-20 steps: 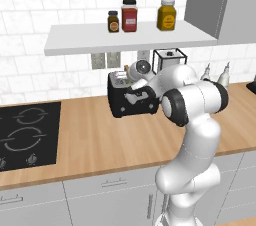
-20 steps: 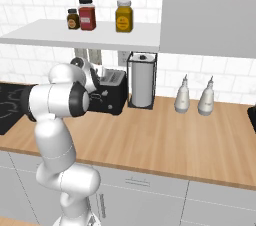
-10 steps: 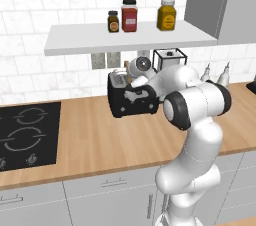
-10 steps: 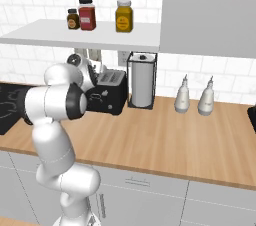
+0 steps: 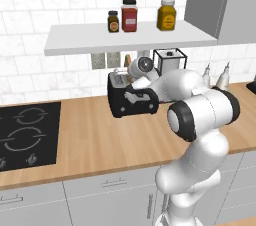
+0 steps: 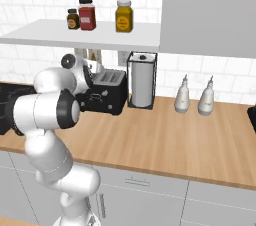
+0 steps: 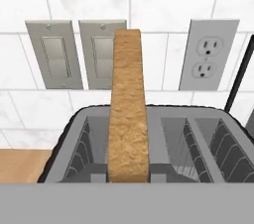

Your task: Start the toaster. Once the lever pops up, take the bread to the plate on the dining counter.

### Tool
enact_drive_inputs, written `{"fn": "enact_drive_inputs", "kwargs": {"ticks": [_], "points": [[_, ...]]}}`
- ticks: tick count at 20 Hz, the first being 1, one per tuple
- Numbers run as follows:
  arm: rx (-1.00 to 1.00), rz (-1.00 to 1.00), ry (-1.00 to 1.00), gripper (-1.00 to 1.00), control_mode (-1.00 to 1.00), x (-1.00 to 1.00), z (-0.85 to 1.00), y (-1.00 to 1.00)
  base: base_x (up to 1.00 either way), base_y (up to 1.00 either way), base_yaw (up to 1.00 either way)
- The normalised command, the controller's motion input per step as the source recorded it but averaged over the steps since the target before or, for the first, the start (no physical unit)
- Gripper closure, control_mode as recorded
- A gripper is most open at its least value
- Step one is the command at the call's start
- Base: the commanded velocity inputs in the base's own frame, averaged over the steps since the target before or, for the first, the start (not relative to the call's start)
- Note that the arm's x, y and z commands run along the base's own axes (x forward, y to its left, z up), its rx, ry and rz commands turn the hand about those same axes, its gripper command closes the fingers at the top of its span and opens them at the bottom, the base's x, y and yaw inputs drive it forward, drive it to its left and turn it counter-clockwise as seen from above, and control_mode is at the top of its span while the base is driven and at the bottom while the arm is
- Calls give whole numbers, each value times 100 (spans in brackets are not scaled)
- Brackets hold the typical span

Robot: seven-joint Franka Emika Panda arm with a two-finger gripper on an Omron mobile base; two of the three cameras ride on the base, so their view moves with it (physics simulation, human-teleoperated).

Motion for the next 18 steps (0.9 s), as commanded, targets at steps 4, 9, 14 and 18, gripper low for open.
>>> {"fn": "enact_drive_inputs", "kwargs": {"ticks": [4, 9, 14, 18], "points": [[0, 0, -1, 100, -100, -36, 36, -3, 0, 0, 0], [0, 0, 0, 100, -100, -82, 25, -22, 0, 0, 0], [0, 0, 1, 100, -100, -99, 28, -27, 0, 0, 0], [0, 0, 8, 100, -100, -98, 46, -36, 0, 0, 0]]}}
